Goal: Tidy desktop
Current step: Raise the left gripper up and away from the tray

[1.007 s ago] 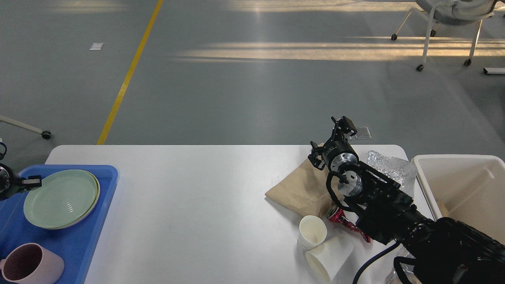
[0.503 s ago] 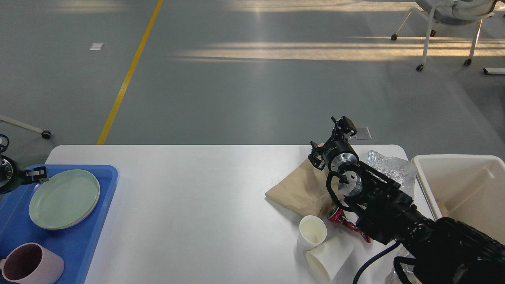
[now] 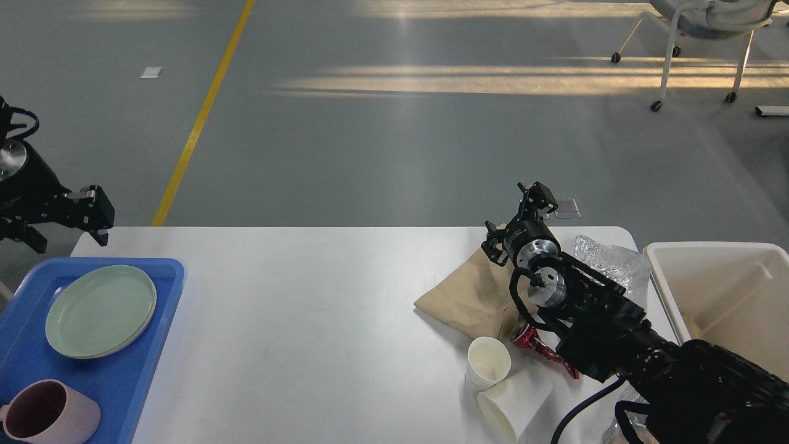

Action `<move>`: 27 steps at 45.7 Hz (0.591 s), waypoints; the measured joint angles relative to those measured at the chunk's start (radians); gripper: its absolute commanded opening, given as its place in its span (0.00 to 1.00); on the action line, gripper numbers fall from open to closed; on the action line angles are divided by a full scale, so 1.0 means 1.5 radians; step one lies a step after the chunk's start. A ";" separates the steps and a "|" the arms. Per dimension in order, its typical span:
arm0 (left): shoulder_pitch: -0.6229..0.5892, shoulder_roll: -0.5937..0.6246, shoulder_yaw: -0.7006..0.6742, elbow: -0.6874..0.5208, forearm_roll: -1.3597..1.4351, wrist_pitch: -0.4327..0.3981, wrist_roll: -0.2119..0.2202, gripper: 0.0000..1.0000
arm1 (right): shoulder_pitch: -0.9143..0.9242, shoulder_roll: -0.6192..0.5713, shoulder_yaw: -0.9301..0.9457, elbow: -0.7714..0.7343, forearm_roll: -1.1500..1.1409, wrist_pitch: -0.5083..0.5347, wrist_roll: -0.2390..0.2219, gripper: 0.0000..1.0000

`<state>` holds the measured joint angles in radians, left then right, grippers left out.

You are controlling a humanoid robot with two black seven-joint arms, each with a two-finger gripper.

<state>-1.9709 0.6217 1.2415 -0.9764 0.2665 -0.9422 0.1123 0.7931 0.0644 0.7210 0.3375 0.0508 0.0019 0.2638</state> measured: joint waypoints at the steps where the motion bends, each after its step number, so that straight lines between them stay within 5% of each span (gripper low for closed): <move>1: -0.016 -0.003 0.000 -0.004 -0.002 -0.004 -0.001 0.77 | 0.000 0.000 0.000 0.000 0.000 0.000 0.000 1.00; 12: -0.187 -0.035 -0.005 -0.021 -0.064 -0.012 -0.003 0.77 | 0.000 0.000 0.000 0.000 0.000 0.000 0.000 1.00; 27: -0.307 -0.097 -0.009 -0.030 -0.098 -0.012 -0.024 0.77 | 0.000 0.000 0.000 0.000 0.000 0.000 0.000 1.00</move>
<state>-2.4313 0.4757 1.2278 -1.0216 0.1189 -0.9602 0.0765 0.7930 0.0644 0.7210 0.3375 0.0505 0.0017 0.2638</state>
